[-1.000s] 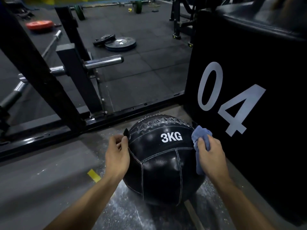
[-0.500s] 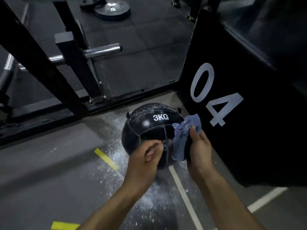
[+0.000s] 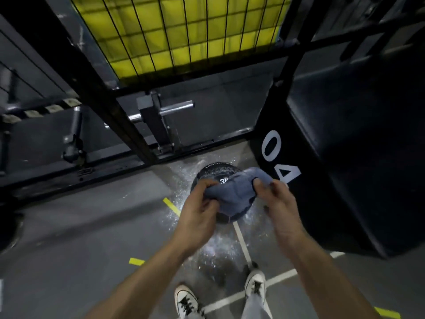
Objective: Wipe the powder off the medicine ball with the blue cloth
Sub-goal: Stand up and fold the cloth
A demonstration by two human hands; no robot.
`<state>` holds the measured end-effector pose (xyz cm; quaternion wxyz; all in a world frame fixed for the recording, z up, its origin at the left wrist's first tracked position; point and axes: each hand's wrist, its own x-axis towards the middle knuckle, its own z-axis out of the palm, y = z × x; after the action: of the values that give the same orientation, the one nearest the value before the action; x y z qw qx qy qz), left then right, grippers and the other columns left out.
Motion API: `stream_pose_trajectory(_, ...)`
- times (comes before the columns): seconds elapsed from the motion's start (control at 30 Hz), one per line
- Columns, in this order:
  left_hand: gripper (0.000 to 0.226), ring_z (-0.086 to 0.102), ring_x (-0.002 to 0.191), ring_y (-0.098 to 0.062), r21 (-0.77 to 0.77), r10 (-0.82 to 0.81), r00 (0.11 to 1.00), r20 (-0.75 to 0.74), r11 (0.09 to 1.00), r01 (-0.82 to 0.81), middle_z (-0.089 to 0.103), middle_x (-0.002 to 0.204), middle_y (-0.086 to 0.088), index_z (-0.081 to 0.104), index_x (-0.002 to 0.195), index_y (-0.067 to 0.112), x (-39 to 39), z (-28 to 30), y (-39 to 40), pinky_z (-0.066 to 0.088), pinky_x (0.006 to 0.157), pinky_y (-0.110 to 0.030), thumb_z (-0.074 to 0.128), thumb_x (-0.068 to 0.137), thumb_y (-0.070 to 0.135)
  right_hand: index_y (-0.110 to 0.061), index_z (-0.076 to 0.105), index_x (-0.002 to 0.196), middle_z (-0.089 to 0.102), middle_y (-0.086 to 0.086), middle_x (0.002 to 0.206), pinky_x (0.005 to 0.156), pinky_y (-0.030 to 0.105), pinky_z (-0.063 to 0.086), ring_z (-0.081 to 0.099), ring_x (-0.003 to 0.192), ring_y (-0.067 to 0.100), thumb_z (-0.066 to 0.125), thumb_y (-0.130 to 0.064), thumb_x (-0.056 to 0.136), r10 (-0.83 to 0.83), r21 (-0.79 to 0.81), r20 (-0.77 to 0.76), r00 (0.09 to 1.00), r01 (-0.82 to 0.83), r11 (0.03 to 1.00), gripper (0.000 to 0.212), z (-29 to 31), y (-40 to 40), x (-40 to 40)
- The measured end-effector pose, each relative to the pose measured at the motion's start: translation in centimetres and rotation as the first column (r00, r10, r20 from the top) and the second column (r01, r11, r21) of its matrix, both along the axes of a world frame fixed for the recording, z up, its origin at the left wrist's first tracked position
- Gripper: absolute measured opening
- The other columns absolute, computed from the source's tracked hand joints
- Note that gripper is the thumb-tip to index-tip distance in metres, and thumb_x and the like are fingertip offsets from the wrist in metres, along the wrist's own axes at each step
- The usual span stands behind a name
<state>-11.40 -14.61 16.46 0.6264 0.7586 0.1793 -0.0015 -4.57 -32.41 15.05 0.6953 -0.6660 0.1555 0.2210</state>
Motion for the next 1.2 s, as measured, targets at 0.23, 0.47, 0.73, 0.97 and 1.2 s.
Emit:
stream_pose_trajectory(0.23,0.051,0.063,0.089,-0.002,0.132,0.027,1.0,-0.001,0.991,-0.027,0.069,0.094,0.02,0.063,0.1,0.048,5.5,5.2,0.9,0.05,0.075,-0.016,0.047,0.078,0.004,-0.033,0.056,0.146,0.073,-0.007,0.127,0.095,0.034,0.062,0.071,0.118,0.012,0.082,-0.009,0.091,0.584,-0.173,0.081,0.808,-0.566,0.806,0.066,4.7,-1.4,8.8)
stream_pose_trajectory(0.47,0.015,0.074,0.089,-0.005,-0.072,0.473,0.881,0.034,0.88,-0.469,0.08,0.094,0.005,0.073,0.109,0.02,9.5,9.2,1.7,0.053,0.074,-0.016,0.06,0.105,0.016,-0.019,0.074,0.105,0.078,-0.011,0.093,0.076,0.024,0.059,0.074,0.086,0.006,0.089,-0.039,0.084,0.59,-0.185,0.201,0.782,-0.562,0.806,0.032,10.5,0.7,15.0)
stream_pose_trajectory(0.73,0.021,0.07,0.077,-0.019,-0.157,0.655,0.72,-0.227,0.705,-0.691,0.077,0.087,-0.003,0.072,0.096,0.015,15.1,4.9,5.3,0.053,0.06,-0.025,0.056,0.108,0.022,-0.011,0.065,0.128,0.08,0.006,0.11,0.083,0.034,0.063,0.078,0.099,0.021,0.087,-0.034,0.082,0.521,-0.058,0.039,0.852,-0.519,0.853,0.056,7.1,7.4,20.1)
stream_pose_trajectory(0.97,0.068,0.077,0.092,-0.015,-0.292,0.385,0.893,-0.232,0.848,-0.441,0.08,0.106,-0.004,0.074,0.113,0.025,14.9,-0.2,10.8,0.058,0.069,-0.027,0.097,0.05,0.018,-0.038,0.065,0.126,0.073,-0.001,0.125,0.094,0.032,0.06,0.072,0.111,0.014,0.08,-0.012,0.093,0.684,-0.276,0.121,0.72,-0.637,0.72,0.045,2.7,10.8,24.4)
stream_pose_trajectory(1.2,0.053,0.07,0.101,0.004,0.229,0.158,0.987,-0.04,0.963,-0.145,0.076,0.105,0.014,0.067,0.117,0.028,21.6,-1.7,19.3,0.054,0.089,-0.017,0.088,0.069,0.017,-0.025,0.06,0.141,0.061,-0.004,0.125,0.093,0.009,0.039,0.061,0.116,0.013,0.085,-0.019,0.077,0.907,-0.689,0.207,0.366,-0.604,0.401,0.069,1.7,17.2,30.3)
